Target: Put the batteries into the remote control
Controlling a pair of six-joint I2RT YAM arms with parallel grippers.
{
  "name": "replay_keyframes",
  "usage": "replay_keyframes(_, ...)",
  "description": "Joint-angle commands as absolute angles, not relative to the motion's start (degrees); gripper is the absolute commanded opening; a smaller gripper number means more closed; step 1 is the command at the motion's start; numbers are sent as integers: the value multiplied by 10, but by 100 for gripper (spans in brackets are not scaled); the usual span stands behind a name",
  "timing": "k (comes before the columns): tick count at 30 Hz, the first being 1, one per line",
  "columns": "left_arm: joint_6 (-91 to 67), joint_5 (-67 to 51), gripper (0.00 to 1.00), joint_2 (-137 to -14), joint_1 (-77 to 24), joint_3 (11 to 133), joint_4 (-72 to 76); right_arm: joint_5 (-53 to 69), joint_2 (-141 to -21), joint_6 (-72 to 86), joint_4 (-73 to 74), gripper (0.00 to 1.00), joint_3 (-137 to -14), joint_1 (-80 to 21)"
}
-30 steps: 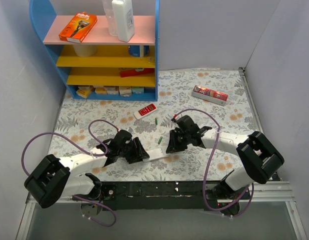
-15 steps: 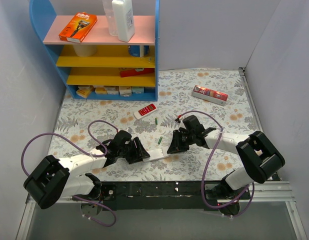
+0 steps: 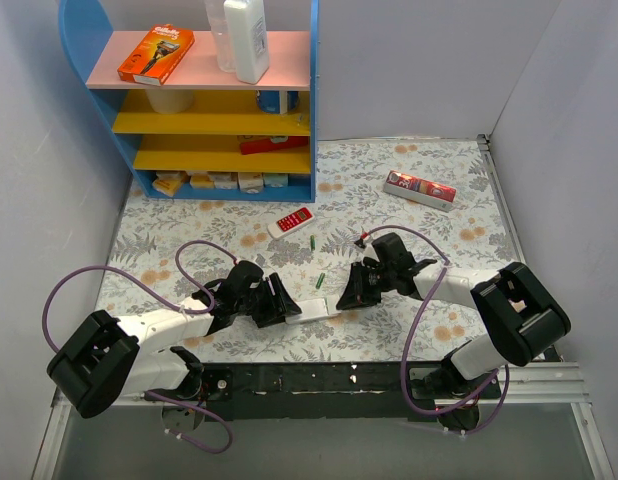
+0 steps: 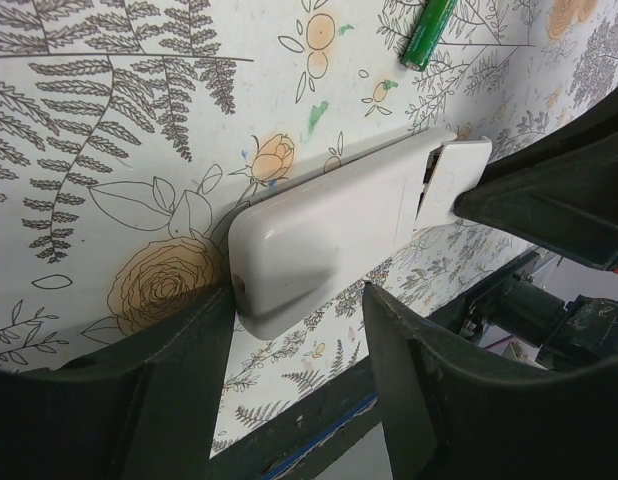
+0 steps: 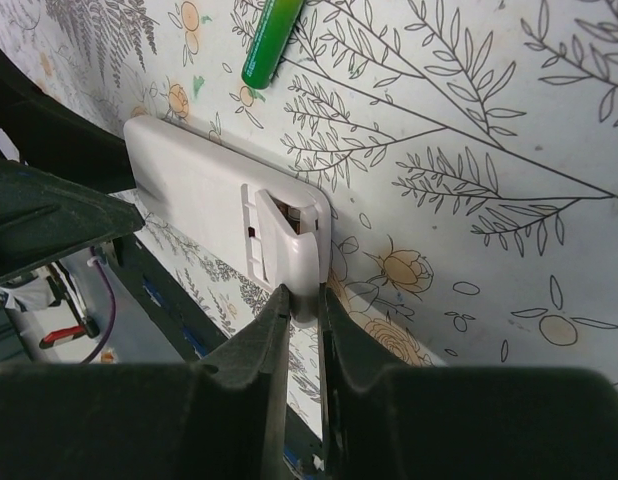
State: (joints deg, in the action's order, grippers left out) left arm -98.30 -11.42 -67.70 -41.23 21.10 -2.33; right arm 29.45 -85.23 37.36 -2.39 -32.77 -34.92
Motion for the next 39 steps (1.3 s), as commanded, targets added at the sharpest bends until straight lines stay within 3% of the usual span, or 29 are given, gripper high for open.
replay_keyframes(1, -974, -88, 54, -681, -416, 192, -58, 314, -862, 373, -25, 13, -312, -352)
replay_keyframes(10, -972, -87, 58, -679, -416, 192, -57, 306, -882, 344, -1, 16, -327, -343)
replay_keyframes(23, -972, -83, 64, -673, -417, 190, -56, 267, -853, 313, 60, 39, -368, -343)
replay_keyframes(39, -969, -83, 65, -679, -416, 192, -54, 235, -854, 307, 69, 38, -387, -353)
